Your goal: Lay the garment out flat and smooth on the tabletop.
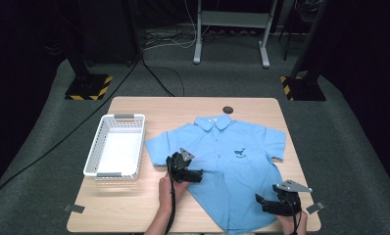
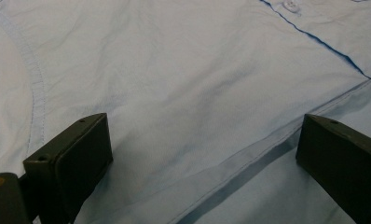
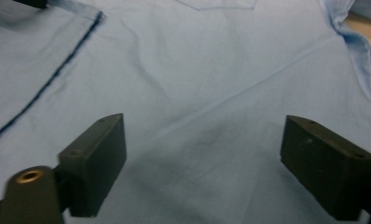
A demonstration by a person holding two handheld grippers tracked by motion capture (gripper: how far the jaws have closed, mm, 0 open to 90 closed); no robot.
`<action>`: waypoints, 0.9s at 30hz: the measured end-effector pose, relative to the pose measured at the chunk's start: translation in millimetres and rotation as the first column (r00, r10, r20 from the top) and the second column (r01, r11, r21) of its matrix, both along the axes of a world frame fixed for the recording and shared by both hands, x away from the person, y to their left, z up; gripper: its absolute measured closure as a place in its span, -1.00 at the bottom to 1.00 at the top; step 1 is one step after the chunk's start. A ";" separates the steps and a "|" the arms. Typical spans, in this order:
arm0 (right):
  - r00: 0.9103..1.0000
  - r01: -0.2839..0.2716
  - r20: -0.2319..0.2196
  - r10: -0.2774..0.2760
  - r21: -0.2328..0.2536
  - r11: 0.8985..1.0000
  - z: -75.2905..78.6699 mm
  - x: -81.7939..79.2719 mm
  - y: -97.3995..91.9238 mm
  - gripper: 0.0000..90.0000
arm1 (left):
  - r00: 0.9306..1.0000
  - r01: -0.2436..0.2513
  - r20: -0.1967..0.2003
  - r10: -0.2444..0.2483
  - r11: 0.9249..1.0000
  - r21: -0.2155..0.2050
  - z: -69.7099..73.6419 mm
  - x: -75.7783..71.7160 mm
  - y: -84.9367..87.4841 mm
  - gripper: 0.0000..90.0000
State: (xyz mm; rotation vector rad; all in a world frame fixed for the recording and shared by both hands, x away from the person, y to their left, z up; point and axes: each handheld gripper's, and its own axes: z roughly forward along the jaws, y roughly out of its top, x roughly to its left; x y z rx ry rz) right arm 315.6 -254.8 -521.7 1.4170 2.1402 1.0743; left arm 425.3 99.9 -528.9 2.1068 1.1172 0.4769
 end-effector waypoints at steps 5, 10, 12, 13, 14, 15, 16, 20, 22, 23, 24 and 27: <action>1.000 0.025 -0.009 -0.025 0.023 0.999 -5.8 0.6 -17.1 -0.79 | 1.000 0.000 0.001 0.000 1.000 -0.001 -0.1 0.0 -0.1 -0.93; 1.000 -0.003 0.011 0.004 -0.048 0.999 -6.9 -0.6 -26.8 -0.78 | 1.000 0.000 0.000 0.000 1.000 0.000 -0.1 0.0 -0.1 -0.93; 0.999 -0.021 0.021 0.024 -0.114 0.993 -7.5 0.9 -26.2 -0.80 | 1.000 0.000 0.001 0.000 1.000 0.000 -0.1 0.0 0.0 -0.93; 0.999 -0.031 0.021 0.033 -0.117 0.993 -7.5 3.0 -27.3 -0.83 | 1.000 0.000 0.000 0.000 1.000 0.001 0.0 -0.1 0.0 -0.93; 0.999 -0.038 0.016 0.040 -0.116 0.992 -7.6 5.2 -28.9 -0.84 | 1.000 -0.001 0.001 0.001 1.000 0.000 -0.1 -0.1 0.0 -0.93; 0.999 -0.041 0.017 0.043 -0.117 0.992 -7.6 7.2 -30.6 -0.85 | 1.000 -0.001 0.001 0.001 1.000 0.000 -0.1 -0.1 0.0 -0.93; 0.999 -0.042 0.014 0.044 -0.117 0.992 -7.6 8.9 -31.8 -0.86 | 1.000 -0.002 0.001 0.002 1.000 -0.001 -0.1 0.0 0.0 -0.93; 0.999 -0.052 0.009 0.053 -0.116 0.992 -7.8 8.6 -31.2 -0.90 | 1.000 0.000 0.000 0.000 1.000 0.000 -0.1 0.1 0.1 -0.94; 0.998 -0.062 0.004 0.063 -0.097 0.993 -7.6 6.6 -32.2 -0.92 | 1.000 0.000 0.001 0.000 1.000 0.000 -0.1 0.1 0.1 -0.94; 0.997 -0.074 0.001 0.074 -0.076 0.994 -7.4 5.7 -33.9 -0.93 | 1.000 0.000 0.000 0.000 1.000 0.000 -0.1 0.1 0.1 -0.94; 0.996 -0.084 -0.002 0.084 -0.041 0.996 -7.1 4.9 -36.9 -0.93 | 1.000 0.000 0.001 0.000 1.000 0.000 -0.1 0.1 0.0 -0.94; 0.997 -0.072 0.023 0.070 0.096 0.993 -5.6 3.4 -51.1 -0.91 | 1.000 0.000 0.000 0.000 1.000 0.001 0.0 0.0 0.0 -0.94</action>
